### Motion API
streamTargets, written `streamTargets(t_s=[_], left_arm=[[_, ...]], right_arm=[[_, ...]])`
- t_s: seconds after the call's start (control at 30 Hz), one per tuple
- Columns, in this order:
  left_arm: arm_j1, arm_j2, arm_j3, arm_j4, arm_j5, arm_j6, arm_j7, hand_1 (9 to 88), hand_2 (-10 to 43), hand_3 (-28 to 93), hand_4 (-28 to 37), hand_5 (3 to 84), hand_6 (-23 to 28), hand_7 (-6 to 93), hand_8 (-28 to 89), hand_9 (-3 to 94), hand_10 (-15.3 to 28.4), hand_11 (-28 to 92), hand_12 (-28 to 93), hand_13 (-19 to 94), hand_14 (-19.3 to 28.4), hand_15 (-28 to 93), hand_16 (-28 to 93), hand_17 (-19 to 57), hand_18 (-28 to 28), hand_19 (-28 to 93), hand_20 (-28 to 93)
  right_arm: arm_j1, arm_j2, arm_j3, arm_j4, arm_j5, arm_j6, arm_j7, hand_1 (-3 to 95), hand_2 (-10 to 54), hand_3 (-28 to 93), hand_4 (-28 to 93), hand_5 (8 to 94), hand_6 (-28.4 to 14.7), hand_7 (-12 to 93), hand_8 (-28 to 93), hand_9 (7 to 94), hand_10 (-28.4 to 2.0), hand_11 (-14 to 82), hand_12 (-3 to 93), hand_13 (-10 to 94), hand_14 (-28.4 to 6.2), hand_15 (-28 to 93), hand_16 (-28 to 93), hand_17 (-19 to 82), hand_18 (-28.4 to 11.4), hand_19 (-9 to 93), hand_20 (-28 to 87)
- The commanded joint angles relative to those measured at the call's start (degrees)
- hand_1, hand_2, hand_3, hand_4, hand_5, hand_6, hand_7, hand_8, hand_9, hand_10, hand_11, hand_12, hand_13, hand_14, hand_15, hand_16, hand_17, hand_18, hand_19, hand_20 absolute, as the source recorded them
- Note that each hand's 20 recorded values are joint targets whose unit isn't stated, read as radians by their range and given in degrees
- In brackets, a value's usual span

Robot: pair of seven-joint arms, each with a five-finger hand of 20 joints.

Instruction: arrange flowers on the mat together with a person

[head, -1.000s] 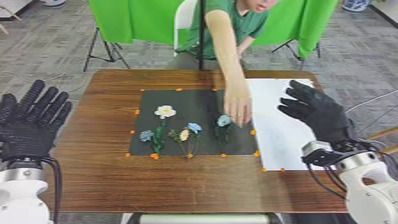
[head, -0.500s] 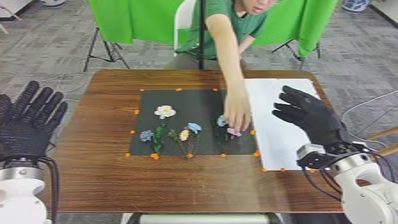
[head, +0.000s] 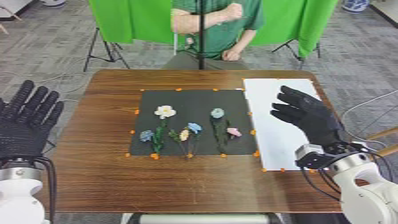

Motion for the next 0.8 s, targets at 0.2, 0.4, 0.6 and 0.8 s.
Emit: streamTargets(t_s=[0.2, 0.4, 0.6, 0.8], left_arm=[[1.3, -0.63, 0.3, -0.2, -0.67, -0.29, 0.42, 19.8, 20.4, 69, -28.3, 47.3, 8.1, 11.5, -9, 42.4, 14.9, 18, 9, 31, 15.0, 32, -7, -6.3, 15.5, 37, 14], [1.4, -0.68, 0.35, -0.19, -0.52, -0.45, 0.16, 19.5, 20.1, 70, -28.3, 47.2, 8.1, 11.5, -9, 42.4, 14.9, 18, 9, 31, 15.0, 31, -7, -6.3, 15.5, 37, 14], [1.8, -0.73, 0.04, -0.36, -0.42, -0.38, 0.27, 20.5, 18.4, 72, -28.3, 47.2, 8.1, 11.7, -9, 42.3, 14.8, 18, 9, 31, 14.9, 31, -7, -6.3, 15.5, 37, 14], [1.7, -0.78, 0.03, -0.32, -0.46, -0.34, 0.17, 20.9, 18.0, 73, -28.3, 47.2, 8.1, 11.7, -9, 42.2, 14.7, 18, 9, 31, 14.9, 32, -7, -6.3, 15.5, 37, 14]], right_arm=[[0.9, 0.2, -1.0, 0.1, -0.2, -0.8, -0.3, 26.2, 0.2, 75, -22, 40.0, -2.6, 12, -9, 36.0, -12.9, 3.3, 15.9, 31, -14.4, 8, 27, 11, -17.0, 37, 13], [0.9, 0.2, -1.1, 0.3, 0.0, -0.9, -0.3, 26.1, 0.2, 75, -22, 40.0, -2.6, 12, -9, 36.0, -12.8, 3.2, 15.9, 31, -14.4, 8, 27, 11, -17.0, 37, 13], [1.3, 0.1, -1.3, 0.4, 0.0, -1.6, -0.5, 25.7, -0.2, 75, -22, 39.9, -2.5, 12, -9, 36.0, -12.9, 3.3, 15.9, 31, -14.3, 8, 28, 11, -17.0, 36, 13], [1.3, 0.1, -1.5, 0.4, -0.1, -1.8, -0.3, 25.8, -0.3, 75, -22, 39.8, -2.5, 12, -9, 36.0, -12.9, 3.2, 15.9, 31, -14.2, 8, 28, 10, -17.0, 36, 13]])
